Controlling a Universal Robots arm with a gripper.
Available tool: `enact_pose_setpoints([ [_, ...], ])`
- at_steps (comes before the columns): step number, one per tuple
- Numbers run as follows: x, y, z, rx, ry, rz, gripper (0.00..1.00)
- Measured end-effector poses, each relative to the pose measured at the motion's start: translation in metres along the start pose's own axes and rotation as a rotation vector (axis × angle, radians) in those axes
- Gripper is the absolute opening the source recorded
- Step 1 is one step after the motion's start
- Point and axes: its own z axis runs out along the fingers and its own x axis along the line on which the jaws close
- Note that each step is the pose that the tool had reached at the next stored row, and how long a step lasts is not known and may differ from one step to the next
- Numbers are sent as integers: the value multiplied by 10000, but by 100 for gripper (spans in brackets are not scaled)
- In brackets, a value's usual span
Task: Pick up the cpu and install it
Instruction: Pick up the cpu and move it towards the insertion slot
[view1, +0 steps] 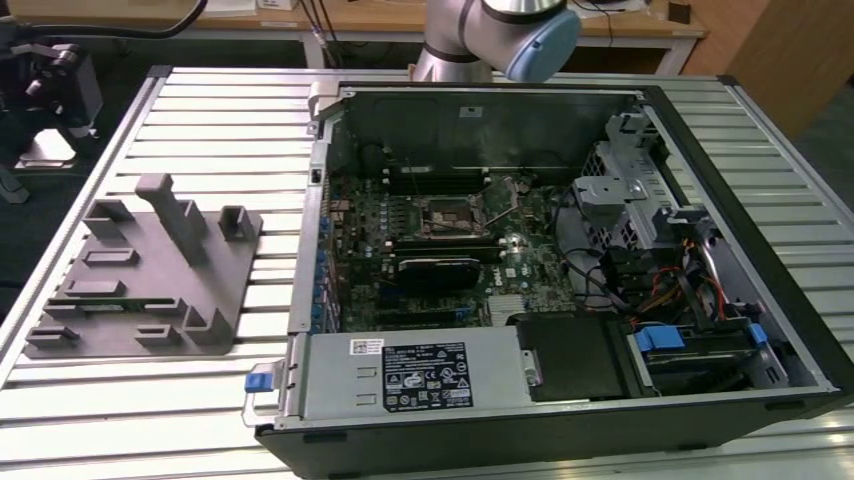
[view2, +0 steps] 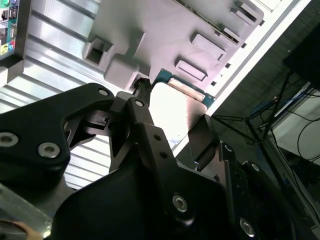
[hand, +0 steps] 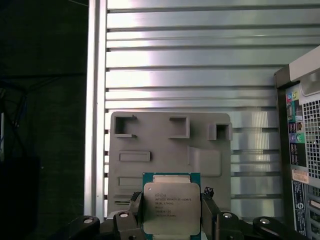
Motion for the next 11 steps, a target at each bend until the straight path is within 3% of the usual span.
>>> enact_pose_setpoints([
  [11,-255,8,-7,0,0,0,55],
])
